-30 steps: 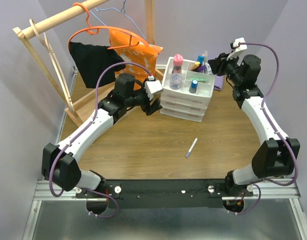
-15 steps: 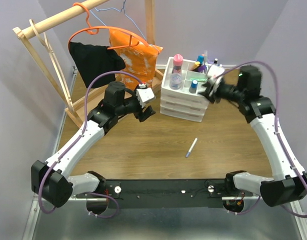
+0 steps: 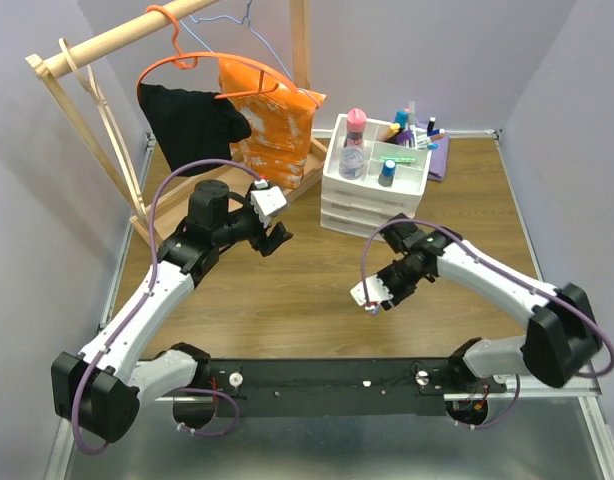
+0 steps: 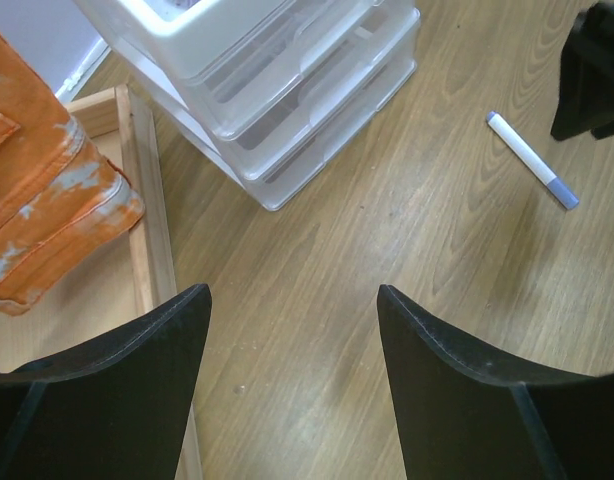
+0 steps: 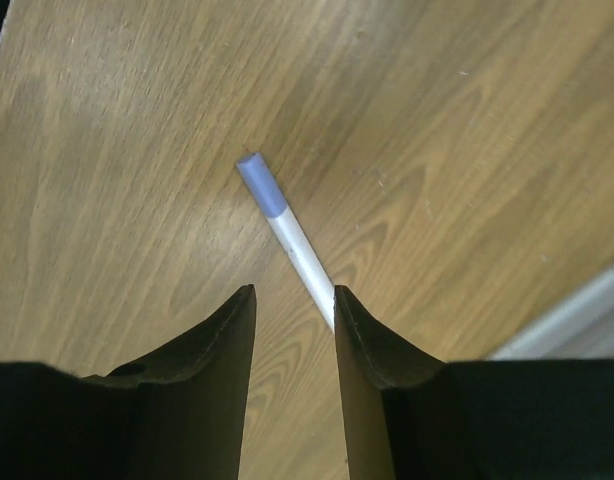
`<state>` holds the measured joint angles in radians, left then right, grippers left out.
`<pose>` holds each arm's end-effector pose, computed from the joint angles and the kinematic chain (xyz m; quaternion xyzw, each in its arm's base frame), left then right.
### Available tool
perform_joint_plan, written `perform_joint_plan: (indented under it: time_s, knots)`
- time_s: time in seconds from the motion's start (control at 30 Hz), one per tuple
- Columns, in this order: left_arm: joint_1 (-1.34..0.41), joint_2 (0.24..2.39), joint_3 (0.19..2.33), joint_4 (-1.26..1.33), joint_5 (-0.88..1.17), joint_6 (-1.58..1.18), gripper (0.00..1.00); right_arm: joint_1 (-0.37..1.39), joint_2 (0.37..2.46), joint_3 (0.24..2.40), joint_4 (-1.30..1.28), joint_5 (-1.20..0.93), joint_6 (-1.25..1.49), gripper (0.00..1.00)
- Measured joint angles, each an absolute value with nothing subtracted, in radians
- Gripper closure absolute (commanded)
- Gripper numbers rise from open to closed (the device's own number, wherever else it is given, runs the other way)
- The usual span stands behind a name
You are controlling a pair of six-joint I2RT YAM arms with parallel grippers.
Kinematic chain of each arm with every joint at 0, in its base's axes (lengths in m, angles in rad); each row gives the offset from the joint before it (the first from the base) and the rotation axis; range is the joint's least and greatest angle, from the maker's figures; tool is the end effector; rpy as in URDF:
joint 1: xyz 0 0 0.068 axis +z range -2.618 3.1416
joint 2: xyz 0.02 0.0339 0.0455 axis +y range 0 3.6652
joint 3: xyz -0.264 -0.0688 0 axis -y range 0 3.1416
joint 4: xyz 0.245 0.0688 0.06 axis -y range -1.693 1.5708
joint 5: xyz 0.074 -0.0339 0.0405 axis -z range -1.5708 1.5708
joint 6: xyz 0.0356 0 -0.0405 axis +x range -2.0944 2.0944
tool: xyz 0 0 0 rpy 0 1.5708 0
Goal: Sort the stationery into containers
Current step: Pick up the pen from the center of the board.
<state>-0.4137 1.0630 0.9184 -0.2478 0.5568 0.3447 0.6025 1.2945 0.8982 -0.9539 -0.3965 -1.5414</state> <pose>0.2113 -0.1133 0.3284 0.4378 0.6861 -0.2468 0.5261 0.1739 0.1363 0.2240 -0.8661 0.4472 0.1258 0.1848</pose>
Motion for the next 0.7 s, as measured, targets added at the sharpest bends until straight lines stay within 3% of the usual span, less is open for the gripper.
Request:
perform_joint_plan:
  time_s: [0.27, 0.7]
  knots:
    - [-0.355, 1.028, 0.892, -0.256, 0.569, 0.327, 0.24, 0.659, 1.502, 0.956, -0.943, -0.344, -1.618, 0.58]
    - [-0.317, 1.023, 0.867, -0.235, 0.584, 0.292, 0.24, 0.673, 1.538, 0.92, -0.933, -0.294, -1.669, 0.6]
